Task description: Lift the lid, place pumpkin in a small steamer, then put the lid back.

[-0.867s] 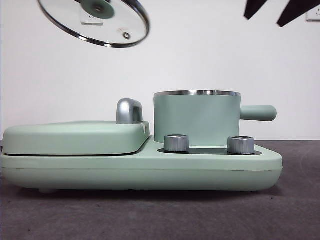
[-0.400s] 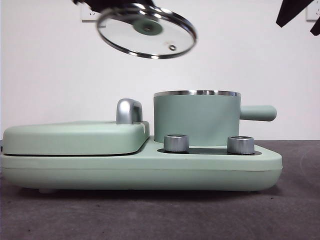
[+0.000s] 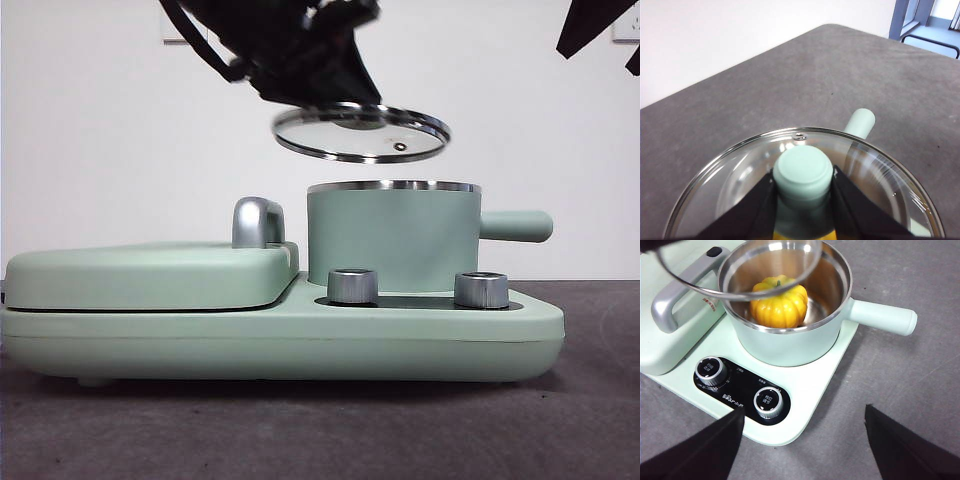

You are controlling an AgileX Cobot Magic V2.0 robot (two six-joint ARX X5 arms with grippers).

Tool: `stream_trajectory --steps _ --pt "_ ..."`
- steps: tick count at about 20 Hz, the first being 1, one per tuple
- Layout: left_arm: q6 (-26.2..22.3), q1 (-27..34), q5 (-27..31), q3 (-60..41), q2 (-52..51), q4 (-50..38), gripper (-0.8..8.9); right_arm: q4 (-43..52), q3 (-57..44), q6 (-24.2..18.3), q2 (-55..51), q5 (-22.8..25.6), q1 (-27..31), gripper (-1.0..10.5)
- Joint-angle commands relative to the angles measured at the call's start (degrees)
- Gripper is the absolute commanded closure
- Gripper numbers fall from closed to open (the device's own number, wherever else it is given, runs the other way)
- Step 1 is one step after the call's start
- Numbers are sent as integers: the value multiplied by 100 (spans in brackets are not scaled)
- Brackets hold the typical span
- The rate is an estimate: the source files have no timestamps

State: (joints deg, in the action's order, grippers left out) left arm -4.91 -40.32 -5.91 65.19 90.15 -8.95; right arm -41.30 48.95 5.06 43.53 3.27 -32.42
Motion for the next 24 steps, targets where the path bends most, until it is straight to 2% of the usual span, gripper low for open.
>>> stream_trajectory --steps 1,17,24 --pt "-61 -98 -22 168 201 -498 804 50 13 98 17 9 -44 577" --pt "-39 -144 -22 168 892 -1237 804 -181 11 96 17 -24 -44 577" --pt "2 -144 -44 168 992 -1246 804 -234 11 92 17 -24 -44 577"
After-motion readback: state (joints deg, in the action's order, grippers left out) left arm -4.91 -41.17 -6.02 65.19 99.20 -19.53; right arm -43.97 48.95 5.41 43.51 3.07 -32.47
